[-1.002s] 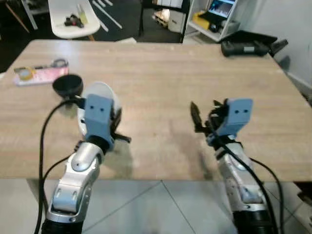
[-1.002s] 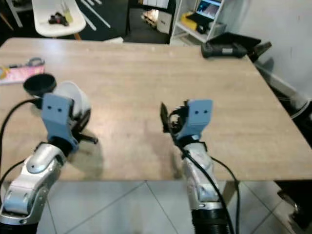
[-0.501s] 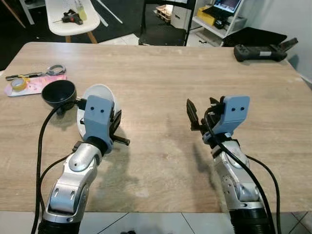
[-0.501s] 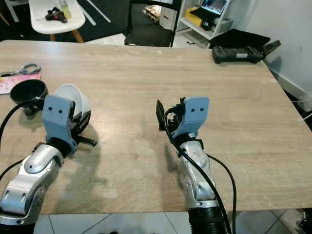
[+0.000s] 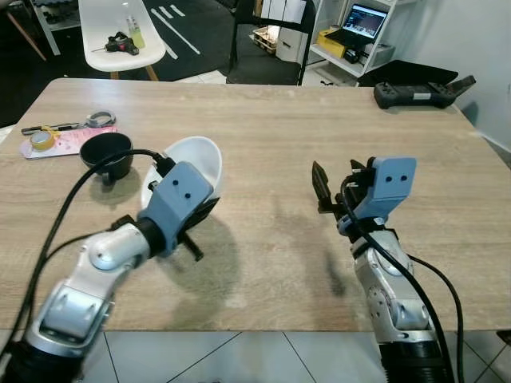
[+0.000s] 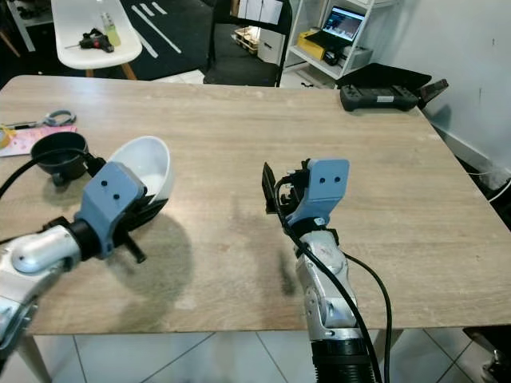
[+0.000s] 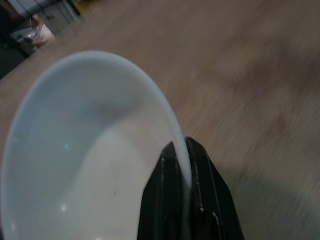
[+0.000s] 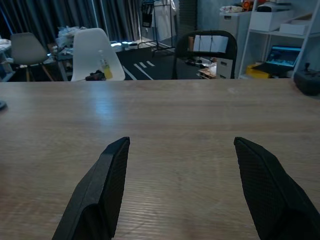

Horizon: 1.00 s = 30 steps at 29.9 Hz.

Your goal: Setting the table

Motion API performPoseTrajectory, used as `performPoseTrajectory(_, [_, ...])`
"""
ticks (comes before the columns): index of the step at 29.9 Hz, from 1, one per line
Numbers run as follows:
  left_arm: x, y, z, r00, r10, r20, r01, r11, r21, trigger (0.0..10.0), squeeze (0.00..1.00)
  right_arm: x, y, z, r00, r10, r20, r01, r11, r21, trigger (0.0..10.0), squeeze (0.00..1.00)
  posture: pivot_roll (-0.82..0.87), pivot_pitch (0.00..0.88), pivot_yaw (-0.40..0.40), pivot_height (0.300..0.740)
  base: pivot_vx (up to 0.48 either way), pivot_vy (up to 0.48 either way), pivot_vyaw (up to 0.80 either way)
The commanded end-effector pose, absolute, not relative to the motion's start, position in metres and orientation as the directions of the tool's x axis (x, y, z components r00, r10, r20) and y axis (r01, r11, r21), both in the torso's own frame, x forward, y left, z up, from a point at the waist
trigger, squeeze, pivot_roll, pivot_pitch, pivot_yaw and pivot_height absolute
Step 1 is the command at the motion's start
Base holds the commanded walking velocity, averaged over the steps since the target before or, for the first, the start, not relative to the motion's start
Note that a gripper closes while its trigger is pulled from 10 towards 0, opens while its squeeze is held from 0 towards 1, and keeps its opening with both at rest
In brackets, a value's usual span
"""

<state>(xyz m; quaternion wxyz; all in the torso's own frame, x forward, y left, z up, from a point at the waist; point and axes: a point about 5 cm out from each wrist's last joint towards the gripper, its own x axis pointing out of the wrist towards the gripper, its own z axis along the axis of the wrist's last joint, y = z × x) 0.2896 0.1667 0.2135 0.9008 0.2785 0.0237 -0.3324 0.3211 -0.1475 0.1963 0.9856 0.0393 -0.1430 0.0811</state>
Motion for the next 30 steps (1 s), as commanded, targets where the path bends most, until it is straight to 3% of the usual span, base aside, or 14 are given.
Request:
performPoseTrajectory(1, [0.293,0.175,0.211,0.734,-0.619,-0.279,0.664,0.567,0.487,10.0,0.00,0.321,-0.149,0.198,0.946,0.158,0.282,-0.178,0.983,0.045,10.0,0.00,0.08,0.133,0.026,0.740,0.000,0.000,0.00])
performPoseTrajectory(14, [0.335,0.169,0.234,0.641,-0.685,-0.347,0.698,0.331,0.635,10.0,0.00,0.328,-0.143,0.207,0.936,0.188,0.296,-0.207,0.978,0.033,10.0,0.00,0.07,0.169,0.030,0.740,0.000,0.000,0.00])
performPoseTrajectory(16, [0.340,0.159,0.240,0.549,-0.734,-0.400,0.750,0.221,0.624,10.0,0.00,0.330,-0.149,0.210,0.937,0.171,0.304,-0.189,0.982,0.029,10.0,0.00,0.07,0.169,0.039,0.740,0.000,0.000,0.00])
performPoseTrajectory(26, [0.347,0.132,0.237,0.415,-0.788,-0.455,0.781,0.052,0.622,10.0,0.00,0.327,-0.151,0.209,0.941,0.153,0.303,-0.171,0.985,0.033,10.0,0.00,0.05,0.171,0.056,0.740,0.000,0.000,0.00])
performPoseTrajectory(27, [0.346,0.129,0.237,0.393,-0.792,-0.467,0.782,0.020,0.623,10.0,0.35,0.326,-0.151,0.208,0.941,0.152,0.301,-0.171,0.985,0.035,10.0,0.00,0.05,0.171,0.058,0.740,0.000,0.000,0.00])
performPoseTrajectory(28, [0.346,0.128,0.237,0.387,-0.794,-0.469,0.778,0.008,0.628,10.0,1.00,0.326,-0.150,0.207,0.942,0.152,0.300,-0.170,0.985,0.037,10.0,0.00,0.05,0.170,0.060,0.740,0.000,0.000,0.00])
performPoseTrajectory(30, [0.346,0.127,0.237,0.385,-0.795,-0.469,0.775,0.003,0.632,10.0,1.00,0.326,-0.150,0.207,0.942,0.151,0.300,-0.170,0.985,0.038,10.0,0.00,0.05,0.170,0.060,0.740,0.000,0.000,0.00])
